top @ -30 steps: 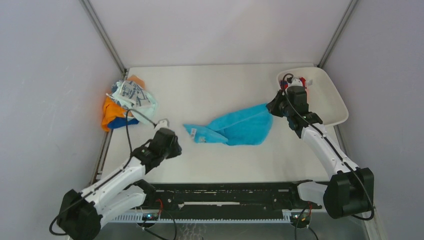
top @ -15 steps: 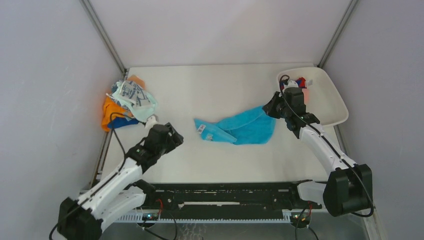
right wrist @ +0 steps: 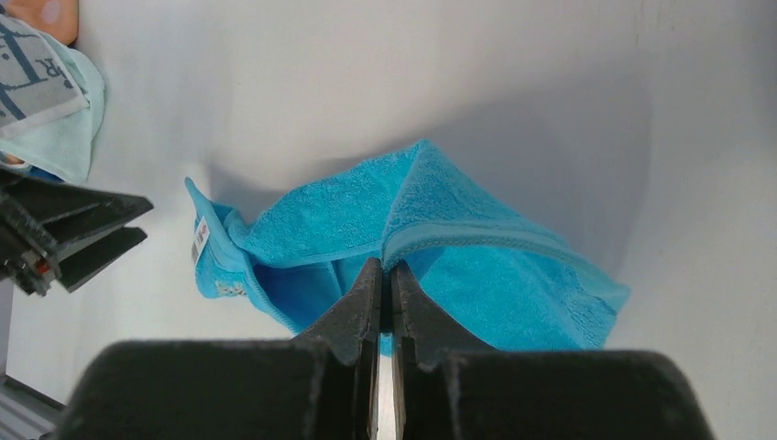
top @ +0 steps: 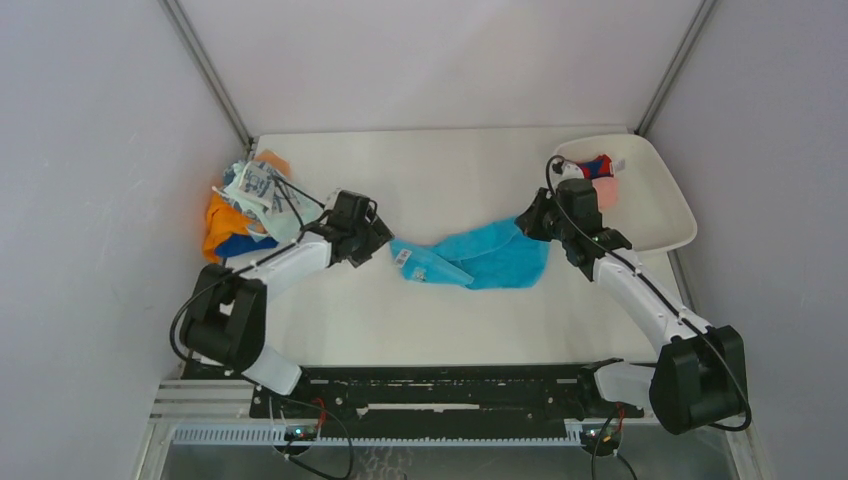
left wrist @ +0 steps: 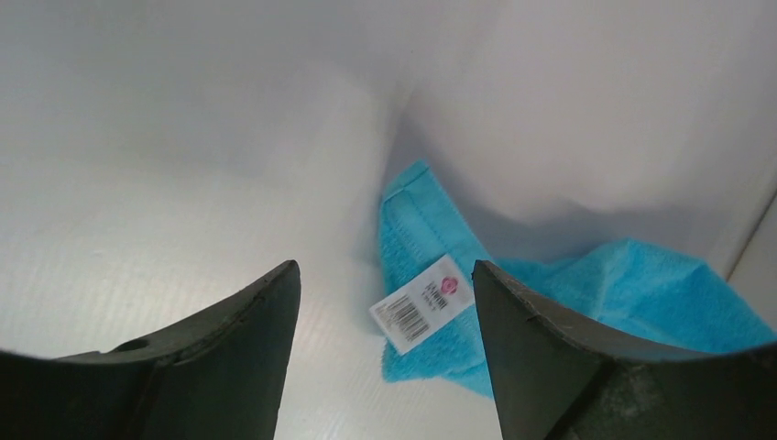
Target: Roll the towels
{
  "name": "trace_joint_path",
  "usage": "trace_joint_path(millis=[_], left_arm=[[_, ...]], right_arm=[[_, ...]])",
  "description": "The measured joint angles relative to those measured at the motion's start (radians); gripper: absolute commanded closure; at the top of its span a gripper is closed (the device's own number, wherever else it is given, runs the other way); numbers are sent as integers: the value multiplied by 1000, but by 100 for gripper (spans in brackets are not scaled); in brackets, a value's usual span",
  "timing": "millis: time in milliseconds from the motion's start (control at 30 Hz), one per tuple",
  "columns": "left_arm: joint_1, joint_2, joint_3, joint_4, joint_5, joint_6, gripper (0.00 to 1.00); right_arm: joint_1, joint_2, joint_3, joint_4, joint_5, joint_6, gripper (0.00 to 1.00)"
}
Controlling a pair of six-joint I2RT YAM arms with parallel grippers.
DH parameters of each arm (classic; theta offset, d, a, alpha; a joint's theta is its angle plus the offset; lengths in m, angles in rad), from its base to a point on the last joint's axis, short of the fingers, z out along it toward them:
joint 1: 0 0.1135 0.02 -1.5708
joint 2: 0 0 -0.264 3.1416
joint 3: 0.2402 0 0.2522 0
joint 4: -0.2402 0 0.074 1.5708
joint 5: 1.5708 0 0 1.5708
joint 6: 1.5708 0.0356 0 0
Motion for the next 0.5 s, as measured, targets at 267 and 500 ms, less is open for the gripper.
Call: trace_joint_path(millis=[267, 500], left_arm=[[0, 224, 251, -141, 8, -98, 35], [-10, 328, 342, -220, 10, -139, 49]], right_arm=[[12, -5, -13, 14, 2, -9, 100], [12, -11, -29, 25, 2, -12, 100]])
